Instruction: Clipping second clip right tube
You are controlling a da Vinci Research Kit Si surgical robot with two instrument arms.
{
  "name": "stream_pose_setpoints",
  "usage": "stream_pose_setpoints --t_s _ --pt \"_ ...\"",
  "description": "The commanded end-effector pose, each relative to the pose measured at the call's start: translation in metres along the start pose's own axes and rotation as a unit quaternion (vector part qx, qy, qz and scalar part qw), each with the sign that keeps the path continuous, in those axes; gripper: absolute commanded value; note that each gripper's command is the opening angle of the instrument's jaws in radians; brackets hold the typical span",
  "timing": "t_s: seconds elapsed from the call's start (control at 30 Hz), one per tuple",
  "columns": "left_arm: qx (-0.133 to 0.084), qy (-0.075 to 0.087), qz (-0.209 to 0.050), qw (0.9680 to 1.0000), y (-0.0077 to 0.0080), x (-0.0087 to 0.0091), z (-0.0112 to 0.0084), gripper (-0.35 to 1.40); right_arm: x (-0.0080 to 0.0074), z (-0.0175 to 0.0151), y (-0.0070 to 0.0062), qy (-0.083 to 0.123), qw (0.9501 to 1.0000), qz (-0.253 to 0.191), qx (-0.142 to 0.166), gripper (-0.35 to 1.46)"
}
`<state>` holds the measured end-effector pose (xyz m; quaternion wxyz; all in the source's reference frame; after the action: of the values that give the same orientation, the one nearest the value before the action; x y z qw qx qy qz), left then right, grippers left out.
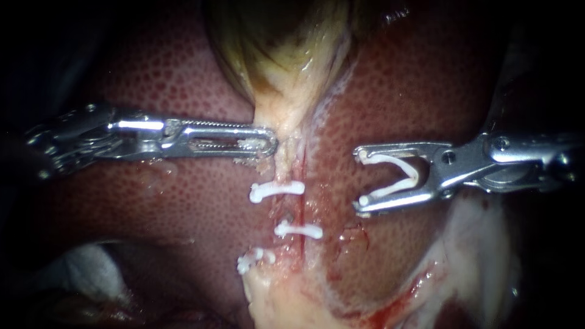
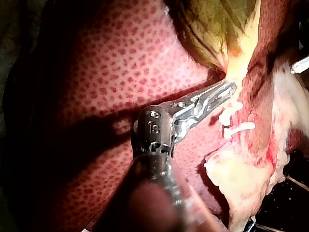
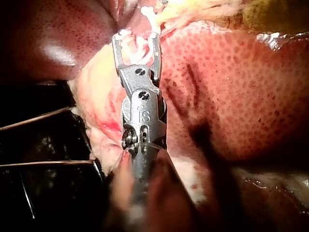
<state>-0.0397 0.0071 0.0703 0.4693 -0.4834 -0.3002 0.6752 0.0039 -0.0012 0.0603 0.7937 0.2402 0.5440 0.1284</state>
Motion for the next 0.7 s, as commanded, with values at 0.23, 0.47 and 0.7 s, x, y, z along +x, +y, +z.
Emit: stream_pose_setpoints --t_s 0.23,0.47,0.7 --pt "-0.002 0.000 -0.006 1.0000 0.0003 0.0021 -0.0037 -0.35 0.0000 0.0000 0.0000 0.000 1.0000 0.000 0.000 0.50" --pt "-0.001 0.038 -0.003 0.9993 0.0014 0.0054 -0.0089 -0.35 -0.0001 0.0001 0.0000 0.000 1.0000 0.000 0.000 0.50" --pt "0.000 0.045 0.000 0.9990 0.0023 0.0059 -0.0098 -0.35 -0.0005 0.0007 -0.0002 0.001 1.0000 -0.002 0.002 0.50"
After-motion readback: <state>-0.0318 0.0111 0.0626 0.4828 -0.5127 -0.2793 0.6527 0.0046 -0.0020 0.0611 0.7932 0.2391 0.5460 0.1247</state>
